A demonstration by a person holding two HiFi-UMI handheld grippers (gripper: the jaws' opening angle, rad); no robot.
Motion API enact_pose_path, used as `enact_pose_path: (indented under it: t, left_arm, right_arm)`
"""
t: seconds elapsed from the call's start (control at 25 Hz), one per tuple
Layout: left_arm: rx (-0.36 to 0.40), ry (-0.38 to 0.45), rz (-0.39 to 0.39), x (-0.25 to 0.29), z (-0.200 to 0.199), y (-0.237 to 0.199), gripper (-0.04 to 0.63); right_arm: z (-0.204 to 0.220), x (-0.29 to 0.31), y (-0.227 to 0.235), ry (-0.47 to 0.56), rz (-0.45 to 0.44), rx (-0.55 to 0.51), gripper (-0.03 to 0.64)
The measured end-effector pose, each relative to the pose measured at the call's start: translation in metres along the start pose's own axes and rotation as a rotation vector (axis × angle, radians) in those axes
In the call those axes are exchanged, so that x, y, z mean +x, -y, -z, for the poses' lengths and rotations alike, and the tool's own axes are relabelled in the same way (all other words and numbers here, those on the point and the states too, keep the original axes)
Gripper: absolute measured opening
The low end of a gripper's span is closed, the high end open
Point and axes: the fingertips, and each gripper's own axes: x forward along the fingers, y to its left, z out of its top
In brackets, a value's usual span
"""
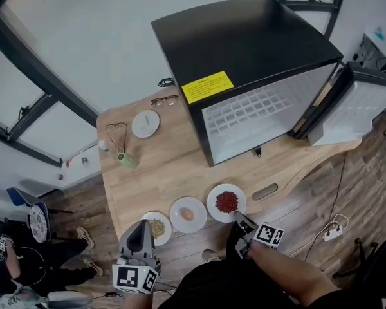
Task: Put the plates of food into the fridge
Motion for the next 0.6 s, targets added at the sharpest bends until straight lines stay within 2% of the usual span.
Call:
enact_pose_path:
  t: [0.16, 0.28, 0.44, 0.6]
  left_arm:
    - [0.0, 0.011, 0.01, 0.011, -0.003, -0.001, 0.005]
    - [0.003, 0.016, 0.021, 0.018, -0.006, 0.0, 0.005]
    - [0.008, 0.033, 0.031, 0.027, -0.012, 0.0, 0.005]
    - [0.015, 0.045, 0.048, 0.036, -0.017, 0.003, 0.005]
  right_arm:
    - [-0.015, -0.002, -0.012, 0.025, -0.019, 0.019, 0.029]
    - [-0.028, 0.0, -0.032, 0.053, -0.103, 0.016, 0.029]
    - [-0.04, -0.006, -0.029, 0.062, -0.034, 0.031, 0.029]
    - [-0.054, -0.007, -0.039, 0.074, -0.035, 0.019, 0.029]
